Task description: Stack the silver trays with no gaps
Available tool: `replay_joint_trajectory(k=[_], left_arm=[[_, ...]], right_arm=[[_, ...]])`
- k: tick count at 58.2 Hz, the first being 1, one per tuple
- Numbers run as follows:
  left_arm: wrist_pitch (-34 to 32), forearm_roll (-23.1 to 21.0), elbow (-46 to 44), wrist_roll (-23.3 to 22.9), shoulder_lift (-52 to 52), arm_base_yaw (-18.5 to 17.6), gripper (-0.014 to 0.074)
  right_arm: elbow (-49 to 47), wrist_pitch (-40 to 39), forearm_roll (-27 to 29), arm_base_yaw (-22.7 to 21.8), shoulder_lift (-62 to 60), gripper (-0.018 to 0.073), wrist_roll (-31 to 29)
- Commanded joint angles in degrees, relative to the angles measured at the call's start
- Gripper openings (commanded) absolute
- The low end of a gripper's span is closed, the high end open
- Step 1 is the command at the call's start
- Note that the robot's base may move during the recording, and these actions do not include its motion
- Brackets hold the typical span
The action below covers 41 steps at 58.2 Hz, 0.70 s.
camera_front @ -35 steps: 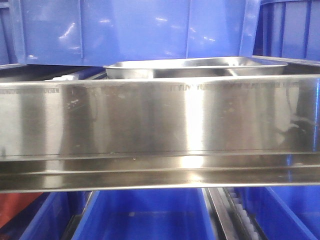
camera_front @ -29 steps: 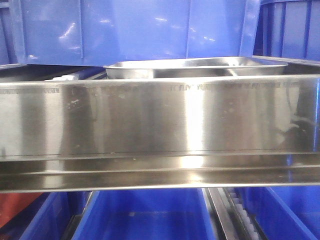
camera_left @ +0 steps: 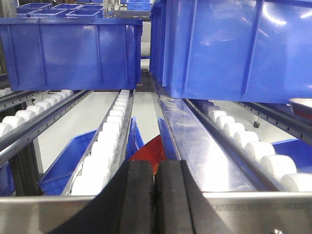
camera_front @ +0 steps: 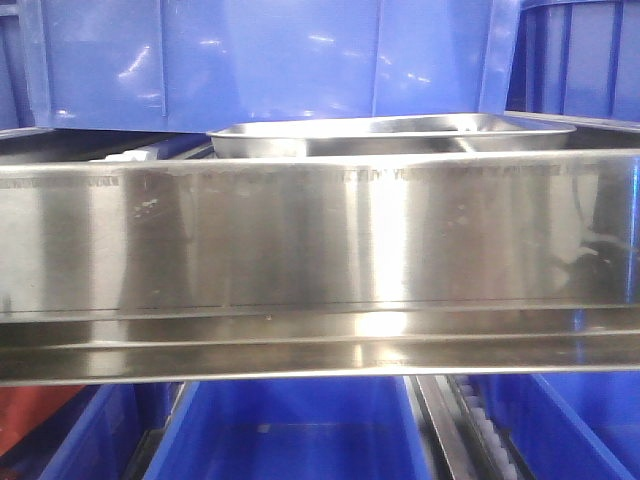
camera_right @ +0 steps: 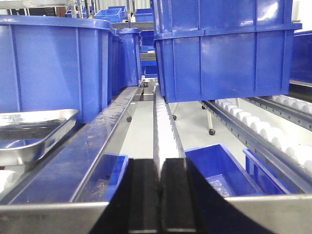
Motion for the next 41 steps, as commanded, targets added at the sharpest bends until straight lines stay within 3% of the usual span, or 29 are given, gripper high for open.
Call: replay_joint_trajectory(k=[1, 17, 30, 37, 41], left_arm=[[-0.6, -0.4, -0.1, 0.3, -0.2, -0.2, -0.0009], [-1.9, -0.4, -0.1, 0.3, -0.2, -0.2, -0.0009], [-14.3, -0.5, -0.1, 0.3, -0.2, -0.2, -0.0009], [-18.0, -5.8, -3.4, 0.3, -0.2, -0.2, -0.0009], [-16.0, -7.9, -7.2, 0.3, -0.2, -0.2, -0.0009]], right_arm=[[0.0, -0.9, 0.2, 0.1, -0.2, -0.0079, -0.1], [0.0, -1.9, 0.2, 0.1, -0.2, -0.0079, -0.1], [0.0, -11.7, 0.2, 0.1, -0.2, -0.0079, -0.1], [0.0, -16.0, 0.3, 0.1, -0.2, -0.0079, -0.1], [0.0, -18.1, 1.4, 0.1, -0.2, -0.0079, 0.6]])
